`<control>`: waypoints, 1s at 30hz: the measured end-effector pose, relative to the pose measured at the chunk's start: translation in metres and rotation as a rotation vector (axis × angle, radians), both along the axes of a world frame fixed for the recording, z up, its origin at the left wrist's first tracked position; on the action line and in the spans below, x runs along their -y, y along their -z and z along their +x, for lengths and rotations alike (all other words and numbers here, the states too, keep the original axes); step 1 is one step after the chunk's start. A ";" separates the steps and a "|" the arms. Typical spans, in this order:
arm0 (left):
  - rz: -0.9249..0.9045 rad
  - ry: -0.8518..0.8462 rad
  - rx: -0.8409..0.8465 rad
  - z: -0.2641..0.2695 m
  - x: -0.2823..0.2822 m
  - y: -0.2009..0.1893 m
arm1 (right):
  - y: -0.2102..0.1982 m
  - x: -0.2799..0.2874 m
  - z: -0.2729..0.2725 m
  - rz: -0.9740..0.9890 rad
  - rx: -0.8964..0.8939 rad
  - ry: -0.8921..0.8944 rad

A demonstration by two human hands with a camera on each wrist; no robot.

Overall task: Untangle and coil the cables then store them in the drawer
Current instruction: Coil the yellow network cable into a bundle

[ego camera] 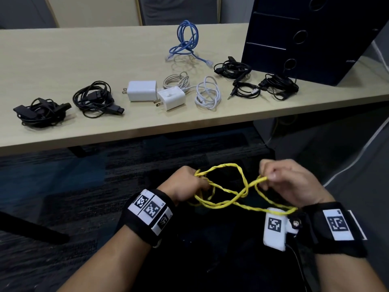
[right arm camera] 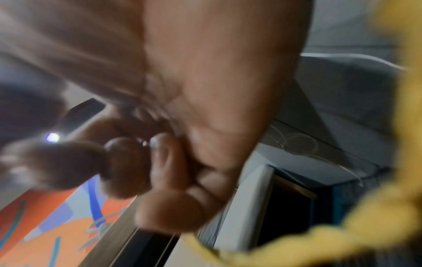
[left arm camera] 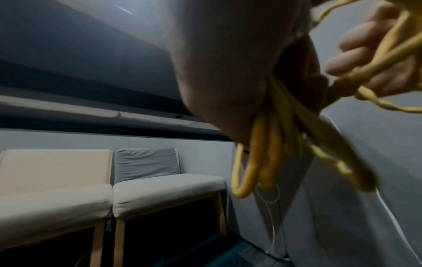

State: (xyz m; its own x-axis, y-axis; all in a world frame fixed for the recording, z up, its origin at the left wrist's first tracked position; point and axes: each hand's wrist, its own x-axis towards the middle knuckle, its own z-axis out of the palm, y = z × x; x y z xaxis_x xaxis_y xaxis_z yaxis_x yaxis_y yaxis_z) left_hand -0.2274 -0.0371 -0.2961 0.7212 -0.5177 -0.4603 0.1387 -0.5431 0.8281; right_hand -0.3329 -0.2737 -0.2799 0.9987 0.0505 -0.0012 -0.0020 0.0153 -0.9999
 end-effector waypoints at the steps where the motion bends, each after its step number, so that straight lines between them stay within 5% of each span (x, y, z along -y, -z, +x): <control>1: 0.023 0.042 -0.009 0.000 -0.001 0.000 | 0.002 0.001 0.001 0.105 0.019 0.095; 3: 0.063 0.108 -0.023 0.001 -0.004 -0.001 | 0.009 0.005 0.003 0.134 0.026 0.245; 6: 0.124 0.185 -0.034 0.001 -0.006 -0.003 | 0.016 0.008 0.005 -0.240 0.016 0.376; 8: 0.142 0.235 -0.025 0.000 -0.004 -0.006 | 0.020 0.009 0.007 -0.517 -0.034 0.371; 11: 0.176 0.271 -0.005 0.001 -0.004 -0.005 | 0.018 0.004 0.006 -0.601 -0.087 0.325; 15: 0.170 0.140 -0.065 0.006 -0.008 0.007 | -0.018 -0.012 -0.005 -0.645 0.196 0.450; 17: 0.156 0.047 -0.102 0.008 -0.009 0.009 | -0.037 -0.033 -0.010 -0.657 0.293 0.295; 20: 0.101 -0.056 -0.145 0.007 -0.005 0.006 | -0.028 -0.059 -0.006 -0.874 0.213 -0.034; 23: 0.094 -0.061 -0.130 0.004 -0.001 0.003 | -0.007 -0.075 0.003 -1.160 0.107 -0.097; 27: 0.045 -0.091 -0.122 0.004 -0.005 0.002 | -0.006 -0.075 0.003 -1.006 0.191 -0.024; 30: 0.075 -0.074 -0.052 0.007 -0.009 0.000 | -0.024 -0.070 -0.006 -0.669 0.173 0.017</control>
